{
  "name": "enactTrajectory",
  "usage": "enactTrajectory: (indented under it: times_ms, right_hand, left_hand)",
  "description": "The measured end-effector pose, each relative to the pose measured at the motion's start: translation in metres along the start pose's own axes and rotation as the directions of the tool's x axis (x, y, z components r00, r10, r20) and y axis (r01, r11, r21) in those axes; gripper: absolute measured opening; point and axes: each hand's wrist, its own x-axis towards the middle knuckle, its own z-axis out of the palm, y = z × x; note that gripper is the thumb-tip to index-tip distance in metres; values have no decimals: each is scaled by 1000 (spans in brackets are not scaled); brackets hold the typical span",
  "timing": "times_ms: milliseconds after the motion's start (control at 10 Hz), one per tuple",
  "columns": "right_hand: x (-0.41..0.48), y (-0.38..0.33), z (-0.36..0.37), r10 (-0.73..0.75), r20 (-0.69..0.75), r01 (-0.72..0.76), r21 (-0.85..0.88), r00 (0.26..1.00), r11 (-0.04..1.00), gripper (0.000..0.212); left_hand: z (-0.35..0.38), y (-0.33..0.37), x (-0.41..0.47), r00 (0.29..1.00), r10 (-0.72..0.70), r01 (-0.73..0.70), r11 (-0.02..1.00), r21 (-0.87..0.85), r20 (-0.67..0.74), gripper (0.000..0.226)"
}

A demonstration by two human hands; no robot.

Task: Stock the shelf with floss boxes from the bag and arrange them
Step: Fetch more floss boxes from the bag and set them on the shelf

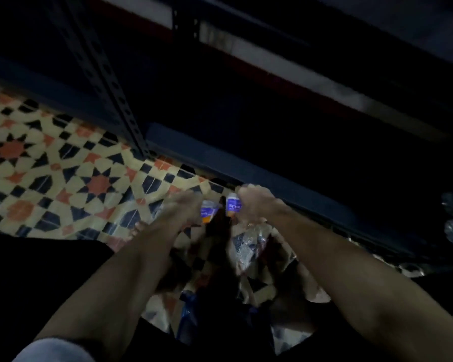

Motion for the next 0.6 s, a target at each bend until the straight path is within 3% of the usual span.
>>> enactTrajectory:
  times_ms: [100,200,300,400,500,600]
  right_hand:
    - [-33,16,-42,31,60,-36,93,998,995,62]
    - [-86,25,-84,63,126,-73,74,990,995,48]
    - [-144,35,-122,79,143,-88,59,987,994,36]
    - [-213,51,-157,77,108,-98,208,991,973,42]
    - [-302,70,-188,71,-66,-47,308,995,950,39]
    - [-375,92,-211,150,-278,-58,316,949,947,39]
  left_hand:
    - [-57,33,-36,997,80,-80,996,-35,13,47]
    - [-106,64,-79,980,201,-201,979,36,7,30]
    - [-153,92,-129,933,360,-360,925,122,23,27]
    - [-194,119,-176,868,496,-486,858,163,-25,34]
    - [-234,162,-237,754,643,-603,759,246,-134,47]
    - [-266,201,-291,595,757,-647,651,396,-270,42]
